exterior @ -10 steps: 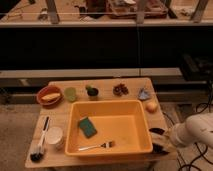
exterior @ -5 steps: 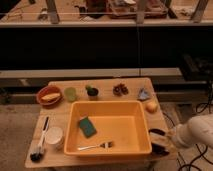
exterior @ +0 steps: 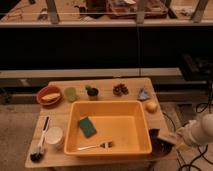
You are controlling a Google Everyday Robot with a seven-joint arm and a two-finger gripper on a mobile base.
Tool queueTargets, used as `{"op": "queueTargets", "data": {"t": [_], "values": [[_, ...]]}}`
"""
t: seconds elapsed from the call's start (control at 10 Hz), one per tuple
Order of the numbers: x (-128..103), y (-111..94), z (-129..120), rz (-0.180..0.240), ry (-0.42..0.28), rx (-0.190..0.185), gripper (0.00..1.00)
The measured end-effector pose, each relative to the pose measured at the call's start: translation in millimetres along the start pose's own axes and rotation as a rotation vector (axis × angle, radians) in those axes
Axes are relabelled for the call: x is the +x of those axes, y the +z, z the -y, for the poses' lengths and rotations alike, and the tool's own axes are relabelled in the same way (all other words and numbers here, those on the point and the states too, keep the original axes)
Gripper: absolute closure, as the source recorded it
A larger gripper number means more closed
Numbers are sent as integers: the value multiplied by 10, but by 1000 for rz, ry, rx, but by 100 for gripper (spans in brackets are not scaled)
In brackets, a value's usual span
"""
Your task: Wipe purple bowl with eraser
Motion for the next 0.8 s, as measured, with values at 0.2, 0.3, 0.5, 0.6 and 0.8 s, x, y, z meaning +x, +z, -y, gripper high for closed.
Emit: {"op": "queueTargets", "data": {"t": [0.2,0.3,0.5,0.6,0.8], "values": [[145,-43,81,1,38,10,100],[148,-48,109,3,42,13,100],[64,-11,156,7,44,16,100],[12,15,160,8,41,14,100],[-146,102,137,9,27,6,100]]}}
